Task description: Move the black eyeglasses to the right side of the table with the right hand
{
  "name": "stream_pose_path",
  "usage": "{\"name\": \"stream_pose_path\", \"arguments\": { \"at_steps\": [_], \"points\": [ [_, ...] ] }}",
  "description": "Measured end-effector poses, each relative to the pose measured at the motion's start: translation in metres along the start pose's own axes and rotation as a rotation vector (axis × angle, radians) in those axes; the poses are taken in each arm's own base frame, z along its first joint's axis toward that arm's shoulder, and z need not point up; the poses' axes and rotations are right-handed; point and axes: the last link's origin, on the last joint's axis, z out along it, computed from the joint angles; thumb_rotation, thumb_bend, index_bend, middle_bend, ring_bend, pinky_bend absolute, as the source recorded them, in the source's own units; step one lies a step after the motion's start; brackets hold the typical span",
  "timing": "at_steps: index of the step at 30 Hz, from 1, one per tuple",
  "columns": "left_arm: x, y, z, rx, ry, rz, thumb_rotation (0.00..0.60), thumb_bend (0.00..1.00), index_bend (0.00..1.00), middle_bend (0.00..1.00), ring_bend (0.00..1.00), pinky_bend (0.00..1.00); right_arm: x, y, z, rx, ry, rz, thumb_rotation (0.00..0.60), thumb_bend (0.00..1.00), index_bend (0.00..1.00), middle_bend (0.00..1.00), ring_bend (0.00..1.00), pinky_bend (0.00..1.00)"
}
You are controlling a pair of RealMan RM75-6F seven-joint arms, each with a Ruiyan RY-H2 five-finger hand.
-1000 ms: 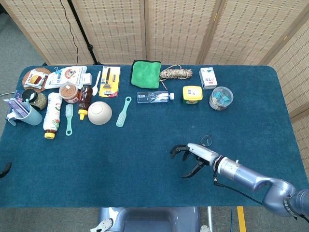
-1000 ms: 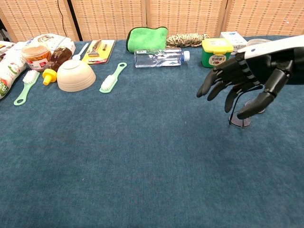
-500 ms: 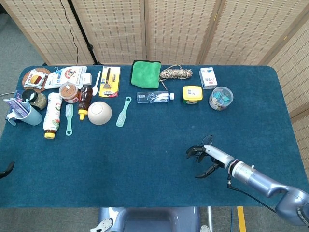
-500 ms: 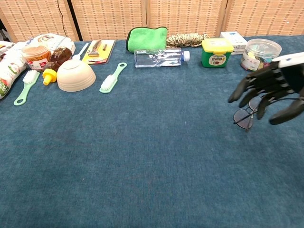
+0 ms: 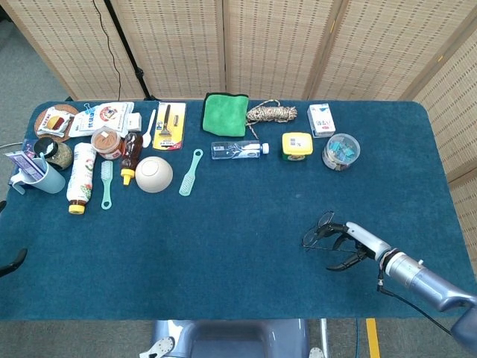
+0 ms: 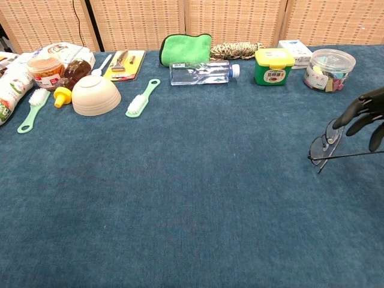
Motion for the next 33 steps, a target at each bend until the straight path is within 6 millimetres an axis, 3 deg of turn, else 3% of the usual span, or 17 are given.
{"name": "stream_pose_path", "arguments": {
  "at_steps": [10, 18, 26, 33],
  "points": [
    [0.0, 0.0, 0.0, 0.001, 0.001, 0.0, 0.569, 0.24, 0.05, 0.0, 0.0, 0.0, -0.005, 0.02, -0.001, -0.034, 0.006, 0.03, 0.6, 0.02, 0.33, 0.22, 0.23, 0.35],
    [0.001, -0.001, 0.0, 0.002, 0.006, 0.002, 0.57, 0.24, 0.05, 0.0, 0.0, 0.0, -0.002, 0.017, -0.001, -0.014, 0.027, 0.013, 0.6, 0.02, 0.33, 0.2, 0.21, 0.33],
    [0.003, -0.002, 0.002, 0.004, 0.013, 0.004, 0.571, 0.24, 0.05, 0.0, 0.0, 0.0, 0.001, 0.003, -0.003, 0.021, 0.069, -0.158, 0.6, 0.02, 0.19, 0.04, 0.01, 0.02],
    [0.008, -0.003, 0.004, 0.003, 0.03, 0.008, 0.57, 0.24, 0.05, 0.0, 0.0, 0.0, -0.002, -0.01, 0.003, 0.02, 0.133, -0.407, 0.6, 0.02, 0.16, 0.0, 0.0, 0.0]
  ]
}}
